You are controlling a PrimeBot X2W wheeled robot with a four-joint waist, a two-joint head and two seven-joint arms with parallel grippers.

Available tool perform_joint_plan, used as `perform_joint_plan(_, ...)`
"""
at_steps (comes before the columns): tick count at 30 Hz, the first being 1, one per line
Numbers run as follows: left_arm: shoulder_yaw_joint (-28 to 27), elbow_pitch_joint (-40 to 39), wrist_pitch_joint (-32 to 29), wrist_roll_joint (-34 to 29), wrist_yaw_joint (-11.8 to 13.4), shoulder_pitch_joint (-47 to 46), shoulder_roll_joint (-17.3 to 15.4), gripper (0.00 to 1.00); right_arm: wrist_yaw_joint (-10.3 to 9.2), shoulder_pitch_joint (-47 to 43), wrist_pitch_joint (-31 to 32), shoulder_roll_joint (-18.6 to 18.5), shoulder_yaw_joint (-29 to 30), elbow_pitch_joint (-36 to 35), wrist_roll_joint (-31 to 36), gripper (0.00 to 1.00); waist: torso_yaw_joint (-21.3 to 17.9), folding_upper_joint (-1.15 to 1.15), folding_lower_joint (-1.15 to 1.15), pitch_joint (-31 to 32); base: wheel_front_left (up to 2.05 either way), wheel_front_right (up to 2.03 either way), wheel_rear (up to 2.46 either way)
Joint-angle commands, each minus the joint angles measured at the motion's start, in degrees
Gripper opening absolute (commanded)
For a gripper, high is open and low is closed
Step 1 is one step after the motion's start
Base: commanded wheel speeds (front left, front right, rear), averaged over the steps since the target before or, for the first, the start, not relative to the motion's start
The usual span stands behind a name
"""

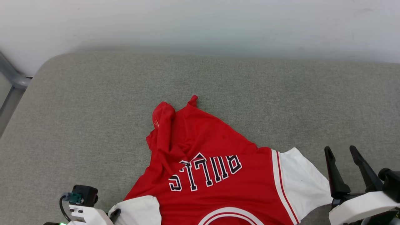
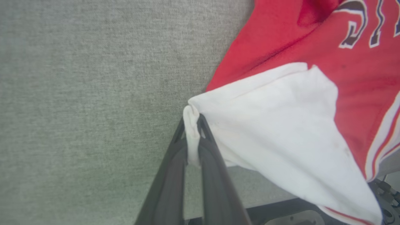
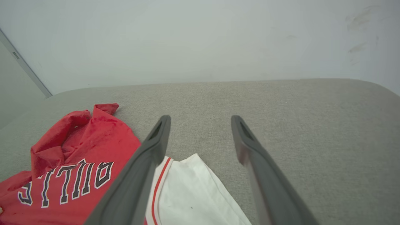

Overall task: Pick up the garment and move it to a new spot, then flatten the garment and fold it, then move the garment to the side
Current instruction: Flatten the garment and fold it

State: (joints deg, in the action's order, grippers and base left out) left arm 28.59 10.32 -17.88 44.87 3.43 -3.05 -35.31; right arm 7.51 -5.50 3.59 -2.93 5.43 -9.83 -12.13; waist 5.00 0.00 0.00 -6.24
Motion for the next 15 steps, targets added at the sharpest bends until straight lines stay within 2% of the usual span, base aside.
perform_joint_plan(1, -0.35, 1.48, 1.72, -0.19, -0.24, 0.35, 0.99, 1.0, -0.04, 0.59, 0.39, 0.06, 0.24, -0.45, -0.04, 1.0, 0.14, 0.0, 0.0, 0.34, 0.0, 0.0, 0.0)
perform_joint_plan(7, -1.78, 4.27, 10.77, -2.85, 1.32, -1.73, 3.6, 1.0, -0.04, -0.58, 1.07, 0.07, 0.95, -1.05, 0.13, 1.0, 0.4, 0.0, 0.0, 2.32, 0.0, 0.0, 0.0)
perform_joint_plan(15, -3.72, 1.58, 21.64, -6.79, 6.28, -2.29, 6.71, 1.0, -0.04, -1.91, 1.71, 0.07, 1.28, -1.87, -0.3, 1.0, -0.24, 0.0, 0.0, 5.25, 0.0, 0.0, 0.0)
